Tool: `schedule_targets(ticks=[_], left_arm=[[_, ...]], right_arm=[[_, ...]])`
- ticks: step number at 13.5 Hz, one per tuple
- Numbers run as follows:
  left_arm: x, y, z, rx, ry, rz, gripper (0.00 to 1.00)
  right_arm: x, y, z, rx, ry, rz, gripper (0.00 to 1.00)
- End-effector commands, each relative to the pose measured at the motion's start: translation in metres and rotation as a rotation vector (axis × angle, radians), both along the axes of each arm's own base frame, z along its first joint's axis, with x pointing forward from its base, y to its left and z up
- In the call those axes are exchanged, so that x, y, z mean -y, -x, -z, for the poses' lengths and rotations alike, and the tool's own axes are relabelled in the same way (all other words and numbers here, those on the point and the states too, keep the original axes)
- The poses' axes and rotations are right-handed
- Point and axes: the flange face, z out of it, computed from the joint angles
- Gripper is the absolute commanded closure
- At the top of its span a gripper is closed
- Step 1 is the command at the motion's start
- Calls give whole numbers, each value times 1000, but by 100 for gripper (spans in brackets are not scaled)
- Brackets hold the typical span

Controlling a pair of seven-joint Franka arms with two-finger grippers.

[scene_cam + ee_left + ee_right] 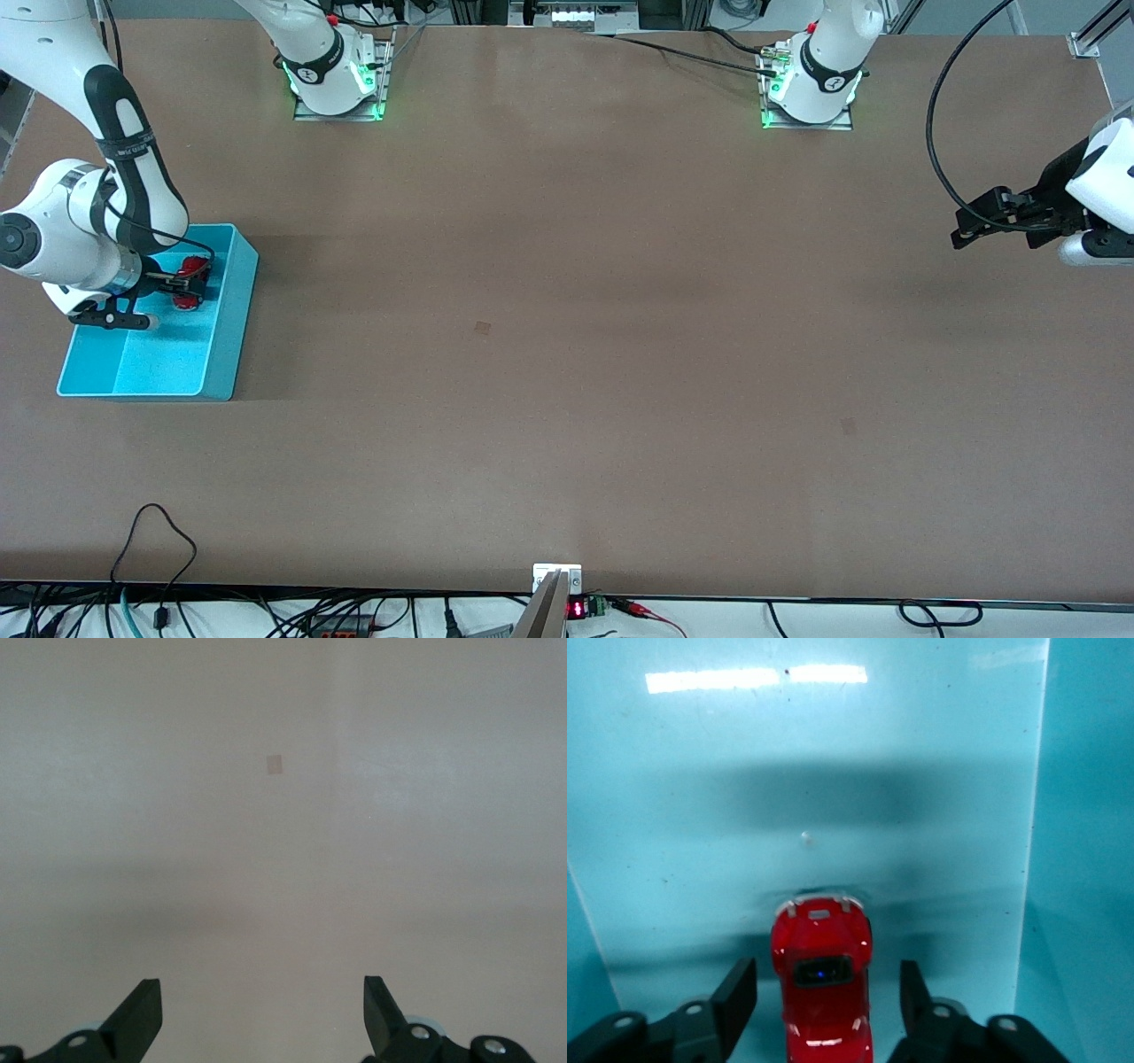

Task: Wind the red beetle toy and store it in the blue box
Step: 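Open the right gripper and raise it away from the box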

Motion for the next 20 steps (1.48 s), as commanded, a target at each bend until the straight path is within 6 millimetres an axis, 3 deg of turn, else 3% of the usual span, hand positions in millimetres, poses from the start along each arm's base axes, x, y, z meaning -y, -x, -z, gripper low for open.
schedule_targets(ticks=[1, 5, 7, 9, 11, 14, 15, 20], left_arm=[[-2, 7, -3, -9, -15, 17, 0], [-2, 7, -4, -7, -15, 17, 0], [-2, 7, -4, -7, -15, 17, 0], [-3, 6, -4, -6, -15, 16, 0], [-3, 6, -3, -7, -15, 16, 0], [-3, 5, -4, 0, -15, 17, 0], [-3, 5, -5, 6, -18, 17, 0], [-2, 5, -7, 6, -15, 19, 0]], right_arm=[[1, -7, -29, 56, -6, 3, 0], [-4, -38, -123, 93, -15, -16, 0], [-29, -59, -192, 77, -39, -48, 0], [-56, -67, -254, 91, -49, -90, 0], [-81, -66, -307, 102, -50, -132, 0], [-95, -43, -373, 107, -68, -146, 0], [-97, -37, -386, 116, -70, -150, 0], [-104, -33, -403, 103, -77, -147, 0]])
